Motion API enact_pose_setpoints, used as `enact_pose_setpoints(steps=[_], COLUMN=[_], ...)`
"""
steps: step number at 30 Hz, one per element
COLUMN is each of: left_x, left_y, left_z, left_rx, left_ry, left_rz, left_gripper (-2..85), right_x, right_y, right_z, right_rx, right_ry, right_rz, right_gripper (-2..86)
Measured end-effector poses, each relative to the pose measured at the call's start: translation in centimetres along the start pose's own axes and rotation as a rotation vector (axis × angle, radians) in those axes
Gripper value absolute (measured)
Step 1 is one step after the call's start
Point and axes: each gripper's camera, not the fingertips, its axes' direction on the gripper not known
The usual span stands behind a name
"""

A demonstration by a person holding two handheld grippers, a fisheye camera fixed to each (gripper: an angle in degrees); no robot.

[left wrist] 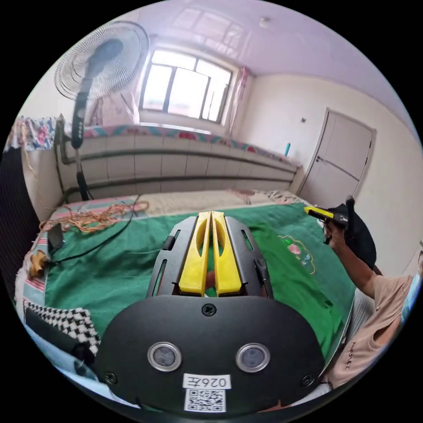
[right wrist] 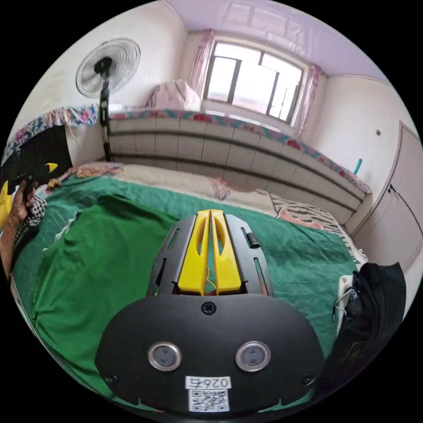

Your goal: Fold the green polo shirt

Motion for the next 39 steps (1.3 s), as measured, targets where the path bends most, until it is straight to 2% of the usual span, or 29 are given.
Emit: enact_pose_setpoints(steps=[2,4,5,7,10,15,18,20,22,25,26,30,33,34,37,39], left_x=[2.7,5.2,7.1,9.8,14.7,21.6,23.4,23.9,24.0,22.7,22.6,24.4,28.0,29.7,34.0,36.4], left_y=[-0.2,0.0,0.4,0.8,0.6,4.1,6.3,8.1,8.5,6.4,5.6,3.2,1.6,1.2,0.0,-0.7], left_z=[-8.8,-15.1,-18.7,-21.9,-20.8,-15.4,-12.8,-12.2,-13.3,-18.0,-20.3,-26.6,-29.6,-30.2,-30.4,-30.1], left_rx=[0.109,0.228,0.316,0.355,0.088,-0.206,-0.421,-0.632,-0.736,-0.708,-0.645,-0.414,-0.279,-0.248,-0.236,-0.249], left_ry=[0.004,0.091,0.184,0.338,0.512,0.533,0.400,0.215,0.073,-0.052,-0.094,-0.066,-0.009,0.008,0.052,0.078], left_rz=[0.062,0.123,0.164,0.174,0.197,0.242,0.302,0.407,0.501,0.428,0.424,0.439,0.536,0.596,0.735,0.805], left_gripper=[-1.0,-1.0,-1.0,-1.0,-1.0,-1.0,-1.0,-0.9,-0.8,-0.7,-0.7,-0.5,0.1,1.0,5.4,7.9], right_x=[0.8,1.2,1.1,0.4,-3.2,-10.9,-14.4,-15.7,-15.1,-11.9,-10.4,-6.5,-3.5,-2.0,1.3,3.0], right_y=[1.6,3.0,3.6,3.8,4.2,6.0,7.8,9.5,10.3,9.1,8.5,6.5,5.2,4.9,4.9,5.2], right_z=[-11.3,-18.2,-21.5,-24.8,-26.3,-21.7,-17.8,-14.9,-14.3,-15.0,-15.6,-16.7,-15.2,-14.1,-10.8,-9.2], right_rx=[0.263,0.424,0.457,0.416,0.236,-0.082,-0.263,-0.432,-0.467,-0.475,-0.426,-0.319,-0.381,-0.419,-0.541,-0.589], right_ry=[-0.047,-0.158,-0.245,-0.369,-0.462,-0.485,-0.523,-0.431,-0.388,-0.382,-0.385,-0.393,-0.454,-0.528,-0.699,-0.725], right_rz=[0.025,-0.001,-0.036,-0.102,-0.222,-0.377,-0.488,-0.607,-0.675,-0.657,-0.641,-0.566,-0.465,-0.397,-0.244,-0.171], right_gripper=[-1.0,-1.0,-1.0,-1.0,-0.9,-0.9,-1.0,-1.2,-1.3,-1.1,-0.8,2.2,5.7,6.3,6.2,5.7])
